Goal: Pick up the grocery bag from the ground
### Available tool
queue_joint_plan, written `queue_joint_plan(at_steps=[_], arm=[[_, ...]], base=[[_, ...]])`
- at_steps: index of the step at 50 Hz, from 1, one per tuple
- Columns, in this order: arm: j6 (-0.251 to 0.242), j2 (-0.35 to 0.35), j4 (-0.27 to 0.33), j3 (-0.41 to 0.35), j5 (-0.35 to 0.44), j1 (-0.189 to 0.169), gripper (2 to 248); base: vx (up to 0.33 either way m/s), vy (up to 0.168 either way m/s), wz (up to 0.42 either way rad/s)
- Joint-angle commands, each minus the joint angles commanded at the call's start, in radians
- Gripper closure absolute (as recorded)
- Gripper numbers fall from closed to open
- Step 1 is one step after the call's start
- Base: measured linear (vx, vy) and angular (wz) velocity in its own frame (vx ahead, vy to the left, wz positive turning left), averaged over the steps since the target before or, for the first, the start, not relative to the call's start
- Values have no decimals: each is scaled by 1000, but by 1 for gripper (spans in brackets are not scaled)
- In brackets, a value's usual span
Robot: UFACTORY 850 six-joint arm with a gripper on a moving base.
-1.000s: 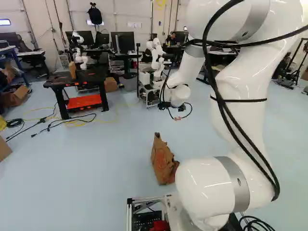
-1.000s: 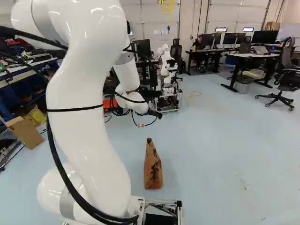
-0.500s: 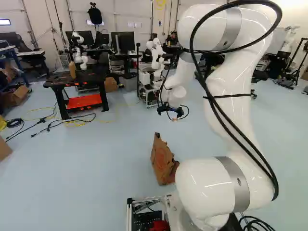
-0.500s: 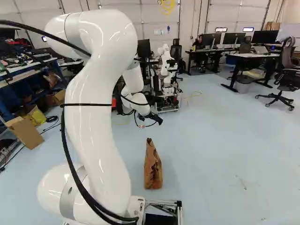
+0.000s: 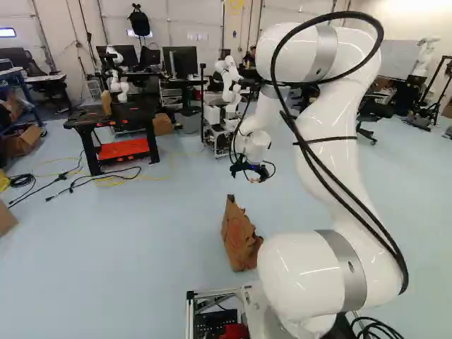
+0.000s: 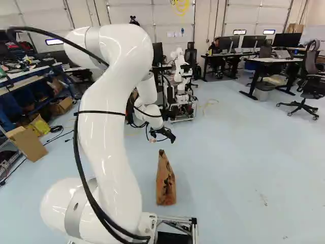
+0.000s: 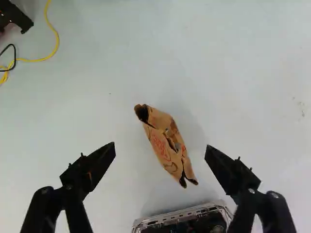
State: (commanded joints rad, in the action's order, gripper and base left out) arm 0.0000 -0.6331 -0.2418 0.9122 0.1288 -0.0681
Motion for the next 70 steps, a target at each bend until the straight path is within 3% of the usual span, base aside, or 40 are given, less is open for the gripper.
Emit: queue_joint_plan(at_steps=[70], arm=[[-3, -260, -1, 150, -2, 0, 3]], base=[[0, 0, 0]])
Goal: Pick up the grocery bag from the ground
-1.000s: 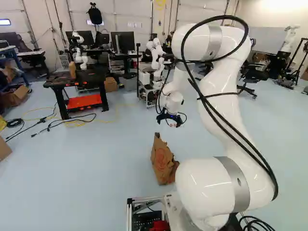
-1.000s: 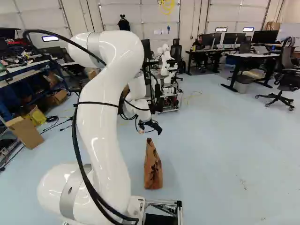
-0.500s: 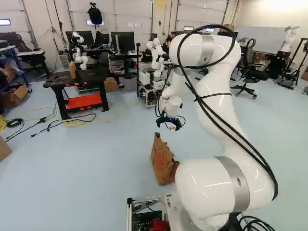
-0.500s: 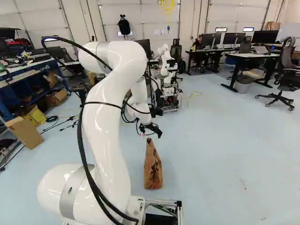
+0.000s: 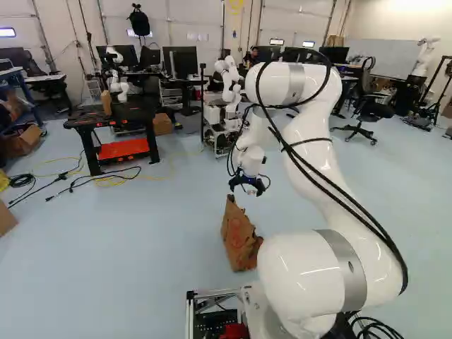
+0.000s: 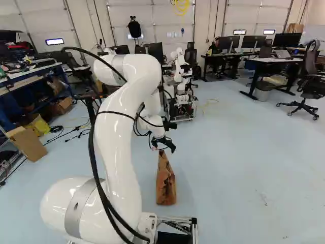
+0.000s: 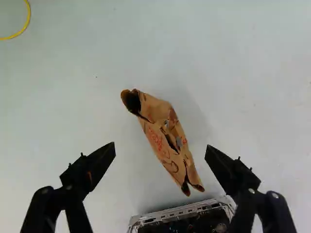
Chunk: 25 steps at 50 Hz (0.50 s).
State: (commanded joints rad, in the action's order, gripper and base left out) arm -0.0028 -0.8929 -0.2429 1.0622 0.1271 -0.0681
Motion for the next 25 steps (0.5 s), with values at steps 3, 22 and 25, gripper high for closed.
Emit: queue_joint_plan(at_steps=[3, 22, 25], arm=[[-20, -11, 0, 7, 0, 0, 3], [-264, -81, 0, 54, 0, 0, 3], [-298, -93, 0, 61, 0, 0, 3]], base=[[0, 0, 0], [0, 0, 0], [0, 0, 0]])
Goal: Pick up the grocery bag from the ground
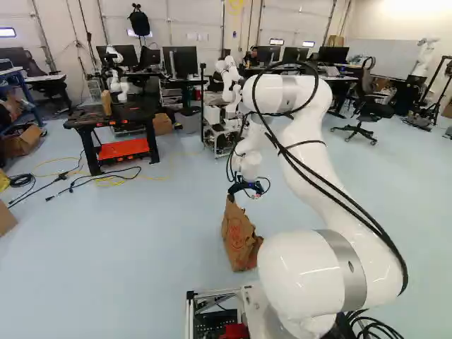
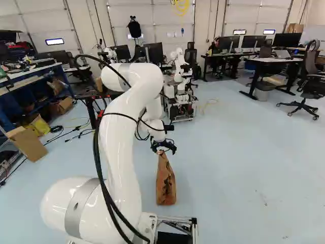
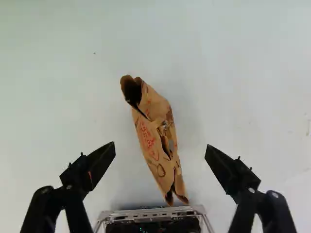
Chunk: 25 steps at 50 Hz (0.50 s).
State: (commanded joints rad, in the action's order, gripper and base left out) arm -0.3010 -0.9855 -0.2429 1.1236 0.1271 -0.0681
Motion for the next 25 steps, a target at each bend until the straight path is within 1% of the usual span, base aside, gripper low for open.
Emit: queue_joint_plan(at_steps=[3, 8, 25], arm=[[-17, -11, 0, 8, 0, 0, 3], [-30, -30, 0, 20, 0, 0, 3], [-35, -93, 0, 66, 0, 0, 3]], base=[[0, 0, 0], [0, 0, 0], [0, 0, 0]])
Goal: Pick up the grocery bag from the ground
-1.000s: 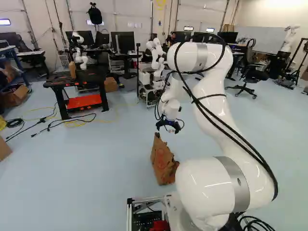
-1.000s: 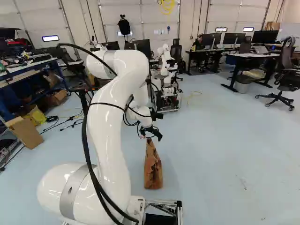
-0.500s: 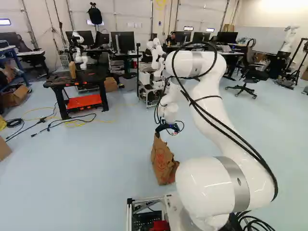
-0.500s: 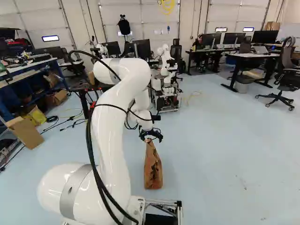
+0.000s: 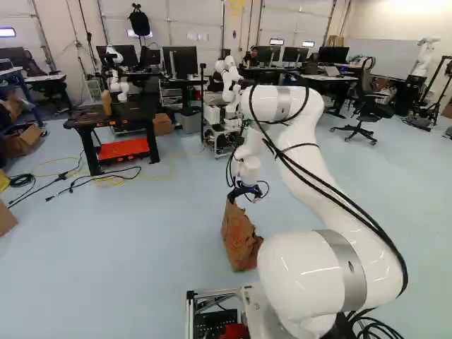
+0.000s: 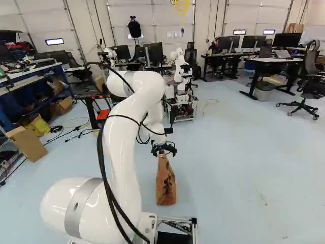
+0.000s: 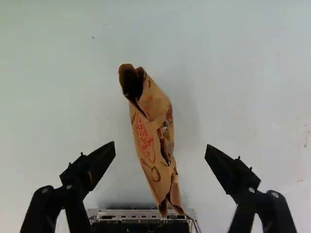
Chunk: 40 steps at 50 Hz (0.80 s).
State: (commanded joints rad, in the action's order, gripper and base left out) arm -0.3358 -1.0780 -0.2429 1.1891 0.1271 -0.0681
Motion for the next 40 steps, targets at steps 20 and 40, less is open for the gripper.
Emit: queue_joint_plan(at_steps=[20, 40], arm=[[0, -74, 0, 55, 0, 0, 3], [0, -148, 0, 114, 0, 0, 3]], base=[[0, 0, 0], [0, 0, 0]])
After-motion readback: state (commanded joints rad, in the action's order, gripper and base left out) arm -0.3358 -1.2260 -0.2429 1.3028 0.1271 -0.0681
